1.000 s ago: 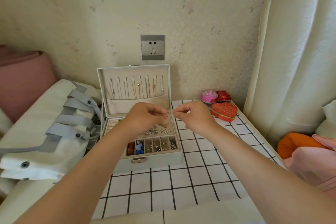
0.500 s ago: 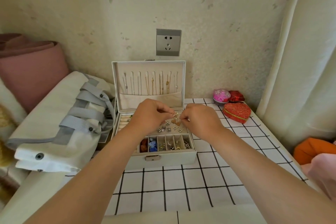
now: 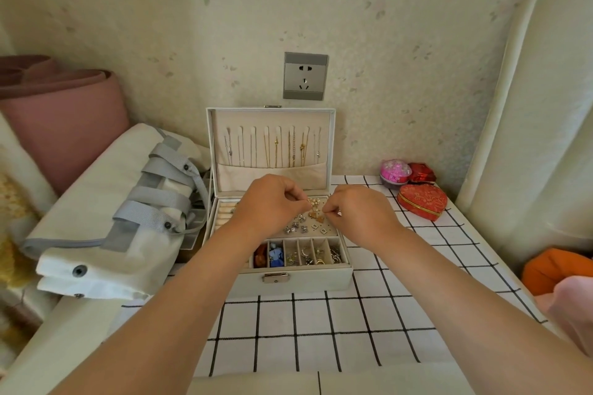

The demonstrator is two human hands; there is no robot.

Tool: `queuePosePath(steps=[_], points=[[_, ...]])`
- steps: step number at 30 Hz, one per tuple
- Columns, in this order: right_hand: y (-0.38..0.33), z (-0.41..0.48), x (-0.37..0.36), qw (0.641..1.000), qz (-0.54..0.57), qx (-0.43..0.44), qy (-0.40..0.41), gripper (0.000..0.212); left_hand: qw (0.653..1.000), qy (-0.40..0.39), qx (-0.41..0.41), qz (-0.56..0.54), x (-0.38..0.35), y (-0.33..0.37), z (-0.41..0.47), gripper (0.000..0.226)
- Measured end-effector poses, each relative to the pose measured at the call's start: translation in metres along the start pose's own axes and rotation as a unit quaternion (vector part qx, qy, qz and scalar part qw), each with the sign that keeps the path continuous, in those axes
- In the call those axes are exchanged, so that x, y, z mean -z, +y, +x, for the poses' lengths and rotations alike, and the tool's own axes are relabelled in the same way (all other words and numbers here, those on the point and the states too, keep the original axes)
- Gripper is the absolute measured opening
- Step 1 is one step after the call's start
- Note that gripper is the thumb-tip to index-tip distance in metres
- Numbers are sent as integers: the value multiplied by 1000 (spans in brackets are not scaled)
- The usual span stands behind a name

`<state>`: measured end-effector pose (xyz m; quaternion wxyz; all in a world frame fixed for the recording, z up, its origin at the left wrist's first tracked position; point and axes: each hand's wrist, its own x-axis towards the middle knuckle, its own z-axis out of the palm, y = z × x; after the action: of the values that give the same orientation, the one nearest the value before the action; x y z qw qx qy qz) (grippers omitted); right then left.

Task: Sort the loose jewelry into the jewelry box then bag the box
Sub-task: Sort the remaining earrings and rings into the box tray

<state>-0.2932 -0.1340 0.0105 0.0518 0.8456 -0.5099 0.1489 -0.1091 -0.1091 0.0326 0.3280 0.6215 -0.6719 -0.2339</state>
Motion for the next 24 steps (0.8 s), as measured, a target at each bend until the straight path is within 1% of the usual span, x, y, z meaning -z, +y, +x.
queuePosePath(steps=[5,10,15,19,24], points=[[-1,-2,1,999,38,-38,8,18,1000,-9,-9,1,-2,-1,0,7],[1,-3,-2,999,35,-38,-3,17,1000,-10,-11,0,-2,-1,2,7],[4,-4,0,998,55,-27,-30,19,1000,-12,-17,3,-3,0,3,15],[6,-5,0,991,122,-46,-22,14,1000,-20,-23,1,-4,3,2,18],[11,-3,-3,972,207,-110,-17,6,999,-20,-26,4,-7,6,3,16]])
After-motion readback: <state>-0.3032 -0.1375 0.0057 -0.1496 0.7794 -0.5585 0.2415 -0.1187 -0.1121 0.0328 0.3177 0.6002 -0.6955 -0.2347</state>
